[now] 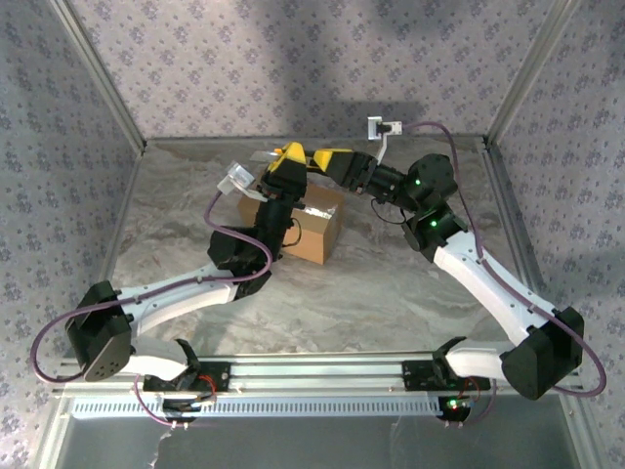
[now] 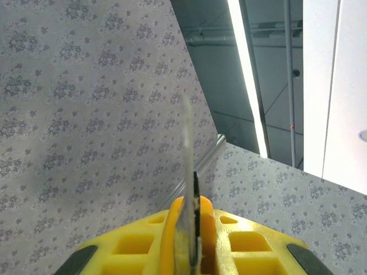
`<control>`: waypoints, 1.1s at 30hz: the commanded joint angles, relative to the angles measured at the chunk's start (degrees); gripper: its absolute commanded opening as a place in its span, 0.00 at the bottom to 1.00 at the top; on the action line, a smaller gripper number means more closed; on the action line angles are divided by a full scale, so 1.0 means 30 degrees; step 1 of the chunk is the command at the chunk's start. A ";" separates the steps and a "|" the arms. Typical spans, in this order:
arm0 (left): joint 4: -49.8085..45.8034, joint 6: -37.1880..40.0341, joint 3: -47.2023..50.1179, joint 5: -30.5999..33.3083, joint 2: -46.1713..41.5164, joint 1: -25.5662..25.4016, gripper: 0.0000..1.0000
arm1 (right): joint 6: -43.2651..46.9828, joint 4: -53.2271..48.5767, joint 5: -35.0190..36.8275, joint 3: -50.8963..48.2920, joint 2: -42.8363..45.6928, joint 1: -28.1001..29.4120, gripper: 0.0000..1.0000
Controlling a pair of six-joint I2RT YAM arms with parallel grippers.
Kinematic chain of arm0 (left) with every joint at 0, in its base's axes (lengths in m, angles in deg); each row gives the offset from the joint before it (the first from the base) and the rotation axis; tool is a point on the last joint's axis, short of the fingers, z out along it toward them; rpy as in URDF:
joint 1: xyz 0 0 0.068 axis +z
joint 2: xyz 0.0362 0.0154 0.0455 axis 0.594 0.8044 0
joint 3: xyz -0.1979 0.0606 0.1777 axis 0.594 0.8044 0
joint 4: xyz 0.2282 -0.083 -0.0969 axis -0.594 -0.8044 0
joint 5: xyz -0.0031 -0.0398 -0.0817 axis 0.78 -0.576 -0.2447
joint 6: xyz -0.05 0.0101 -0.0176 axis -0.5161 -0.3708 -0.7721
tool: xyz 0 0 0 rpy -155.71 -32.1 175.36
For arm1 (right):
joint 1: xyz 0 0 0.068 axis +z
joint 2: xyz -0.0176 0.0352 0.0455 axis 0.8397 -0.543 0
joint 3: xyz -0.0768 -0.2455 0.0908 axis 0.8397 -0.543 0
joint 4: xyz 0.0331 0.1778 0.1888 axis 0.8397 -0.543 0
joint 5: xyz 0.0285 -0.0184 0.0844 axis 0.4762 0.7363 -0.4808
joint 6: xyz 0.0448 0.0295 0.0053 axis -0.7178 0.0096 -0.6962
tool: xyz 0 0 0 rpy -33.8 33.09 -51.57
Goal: Unpack the express box
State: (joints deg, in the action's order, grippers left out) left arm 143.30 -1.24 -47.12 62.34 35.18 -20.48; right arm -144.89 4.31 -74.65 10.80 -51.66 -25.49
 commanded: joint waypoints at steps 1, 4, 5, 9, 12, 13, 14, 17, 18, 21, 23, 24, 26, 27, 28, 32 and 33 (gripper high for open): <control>0.1704 0.0384 -0.0257 0.0311 0.0121 -0.0184 0.00 | -0.0109 0.0587 0.0149 0.0742 0.0339 0.0190 0.46; 0.1682 0.0463 -0.0242 0.0400 0.0148 -0.0214 0.00 | -0.0058 0.0549 0.0130 0.0736 0.0303 0.0253 0.46; 0.1704 0.0512 -0.0282 0.0386 0.0154 -0.0214 0.00 | -0.0025 0.0478 0.0106 0.0727 0.0269 0.0285 0.46; 0.1704 0.0666 -0.0248 0.0619 0.0140 -0.0212 0.00 | 0.0019 0.0380 0.0017 0.0738 0.0178 0.0359 0.49; 0.1704 0.0731 -0.0329 0.0649 0.0137 -0.0207 0.00 | 0.0109 0.0262 0.0001 0.0742 0.0198 0.0417 0.55; 0.1705 0.0738 -0.0383 0.0667 0.0183 -0.0214 0.00 | 0.0120 0.0227 -0.0011 0.0741 0.0181 0.0419 0.56; 0.1721 0.0776 -0.0428 0.0658 0.0180 -0.0214 0.00 | 0.0165 0.0198 -0.0061 0.0739 0.0204 0.0469 0.57; 0.1704 0.0886 -0.0487 0.0669 0.0209 -0.0199 0.00 | 0.0240 0.0066 0.0025 0.0706 0.0228 0.0518 0.59; 0.1704 0.0882 -0.0497 0.0694 0.0212 -0.0214 0.00 | 0.0277 0.0062 0.0037 0.0701 0.0265 0.0533 0.59; 0.1712 0.0879 -0.0490 0.0787 0.0221 -0.0212 0.00 | 0.0332 0.0070 -0.0003 0.0737 0.0258 0.0586 0.56; 0.1704 0.0914 -0.0555 0.0878 0.0268 -0.0213 0.00 | 0.0415 -0.0003 -0.0003 0.0734 0.0258 0.0629 0.51; 0.1704 0.0909 -0.0598 0.0866 0.0300 -0.0214 0.00 | 0.0446 -0.0049 0.0027 0.0742 0.0258 0.0649 0.51; 0.1704 0.0905 -0.0687 0.0780 0.0377 -0.0214 0.00 | 0.0483 -0.0065 0.0040 0.0731 0.0260 0.0672 0.49; 0.1704 0.0867 -0.0704 0.0802 0.0411 -0.0214 0.00 | 0.0477 -0.0066 0.0034 0.0742 0.0270 0.0675 0.48; 0.1704 0.0851 -0.0728 0.0813 0.0440 -0.0214 0.00 | 0.0503 -0.0094 0.0041 0.0737 0.0260 0.0697 0.48; 0.1706 0.0820 -0.0676 0.0828 0.0472 -0.0214 0.00 | 0.0565 -0.0239 0.0026 0.0742 0.0287 0.0684 0.38; 0.1719 0.0831 -0.0676 0.0824 0.0498 -0.0214 0.00 | 0.0563 -0.0266 0.0012 0.0742 0.0310 0.0711 0.34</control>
State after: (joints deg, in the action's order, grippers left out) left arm 146.68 -1.65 -47.14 64.68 35.91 -20.94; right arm -144.62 3.91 -74.70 11.13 -51.66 -23.96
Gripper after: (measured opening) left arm 0.190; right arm 0.347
